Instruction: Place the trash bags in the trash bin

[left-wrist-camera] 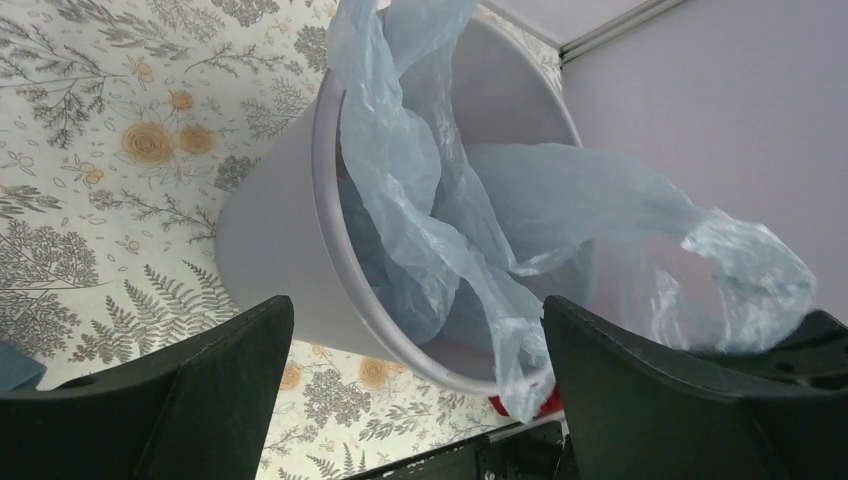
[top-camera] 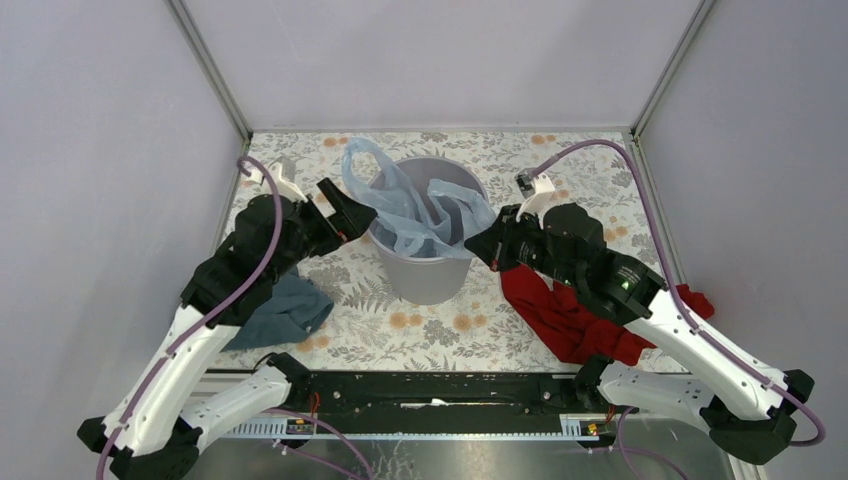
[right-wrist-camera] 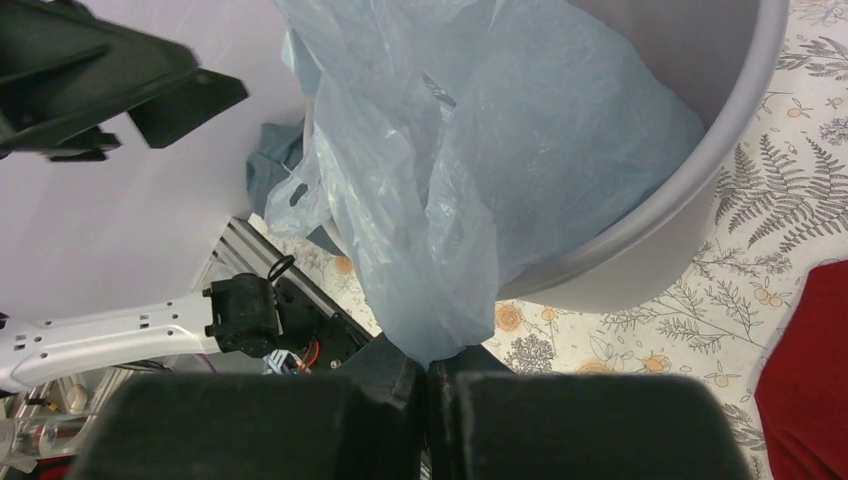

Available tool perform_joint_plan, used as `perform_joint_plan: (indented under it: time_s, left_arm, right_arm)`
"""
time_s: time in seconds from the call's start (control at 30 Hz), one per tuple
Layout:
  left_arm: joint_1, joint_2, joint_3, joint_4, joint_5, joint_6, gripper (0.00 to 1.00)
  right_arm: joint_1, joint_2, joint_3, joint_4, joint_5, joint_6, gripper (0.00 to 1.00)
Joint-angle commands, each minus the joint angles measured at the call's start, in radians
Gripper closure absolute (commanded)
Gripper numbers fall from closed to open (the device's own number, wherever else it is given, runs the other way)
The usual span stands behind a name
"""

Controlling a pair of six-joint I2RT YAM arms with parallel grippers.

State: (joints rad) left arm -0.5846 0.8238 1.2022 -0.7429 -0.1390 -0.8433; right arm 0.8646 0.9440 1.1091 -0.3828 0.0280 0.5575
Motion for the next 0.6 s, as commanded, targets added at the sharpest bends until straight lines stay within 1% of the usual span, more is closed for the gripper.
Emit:
perform_joint_plan:
  time_s: [0.0, 0.07, 0.2, 0.27, 0.33, 0.4, 0.57]
  left_arm:
    - [0.003, 0.041, 0.007, 0.093, 0.009, -0.037, 0.01]
    - [0.003, 0.073, 0.033, 0.103, -0.024, -0.013, 0.02]
    - [0.004, 0.135, 0.078, 0.105, -0.091, 0.053, 0.11]
    - [0.004, 0.162, 0.087, 0.118, -0.104, 0.077, 0.18]
    - [0.003, 0.18, 0.099, 0.134, -0.11, 0.096, 0.22]
    - [0.002, 0.195, 0.111, 0.154, -0.114, 0.114, 0.23]
    - [0.004, 0.228, 0.134, 0.192, -0.123, 0.146, 0.24]
  right_arm:
    - [-0.003, -0.045, -0.006, 0.052, -0.027, -0.033, 1.0]
    - [-0.003, -0.055, -0.01, 0.046, -0.024, -0.034, 1.0]
    - [-0.003, -0.066, -0.012, 0.037, -0.016, -0.033, 1.0]
    - [-0.003, -0.068, -0.013, 0.036, -0.012, -0.03, 1.0]
    - [-0.003, -0.068, -0.012, 0.037, -0.01, -0.028, 1.0]
    - [-0.003, -0.066, -0.016, 0.036, -0.01, -0.025, 1.0]
    - [-0.003, -0.052, -0.02, 0.038, -0.018, -0.018, 1.0]
